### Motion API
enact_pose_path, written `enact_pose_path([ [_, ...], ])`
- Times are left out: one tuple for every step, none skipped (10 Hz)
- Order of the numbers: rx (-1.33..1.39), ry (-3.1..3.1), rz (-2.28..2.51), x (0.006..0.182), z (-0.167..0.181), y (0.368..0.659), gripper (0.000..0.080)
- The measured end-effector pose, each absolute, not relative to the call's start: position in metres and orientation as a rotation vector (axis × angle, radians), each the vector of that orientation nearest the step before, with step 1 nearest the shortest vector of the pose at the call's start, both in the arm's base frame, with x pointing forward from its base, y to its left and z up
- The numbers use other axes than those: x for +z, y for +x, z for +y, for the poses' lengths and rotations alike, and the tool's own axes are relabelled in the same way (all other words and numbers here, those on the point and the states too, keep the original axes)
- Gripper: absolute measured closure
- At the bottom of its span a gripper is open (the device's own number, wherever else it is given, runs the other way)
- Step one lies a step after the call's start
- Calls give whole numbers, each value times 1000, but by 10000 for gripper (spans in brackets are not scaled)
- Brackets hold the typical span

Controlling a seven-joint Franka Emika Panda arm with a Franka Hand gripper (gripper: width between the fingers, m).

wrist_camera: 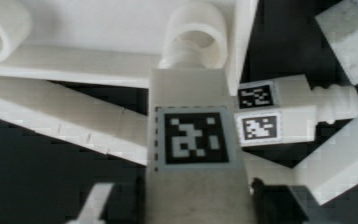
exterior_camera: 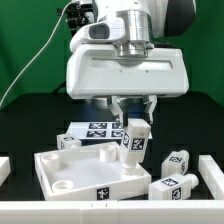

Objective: Assemble one leg

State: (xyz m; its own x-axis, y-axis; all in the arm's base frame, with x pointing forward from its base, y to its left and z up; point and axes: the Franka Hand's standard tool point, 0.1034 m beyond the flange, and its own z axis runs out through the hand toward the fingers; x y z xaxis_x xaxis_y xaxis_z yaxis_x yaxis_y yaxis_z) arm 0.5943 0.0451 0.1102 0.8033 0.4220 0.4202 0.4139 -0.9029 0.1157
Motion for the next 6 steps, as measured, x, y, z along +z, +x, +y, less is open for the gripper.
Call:
enact_pose_path([
  [697,2966,687,110,45,594,518],
  [697,2966,687,110,45,594,518],
  [694,2967,688,109,45,593,518],
  [691,2967,689,107,46,590,518],
  [689,2970,689,106,47,590,518],
  [681,2975,689,103,48,588,518],
])
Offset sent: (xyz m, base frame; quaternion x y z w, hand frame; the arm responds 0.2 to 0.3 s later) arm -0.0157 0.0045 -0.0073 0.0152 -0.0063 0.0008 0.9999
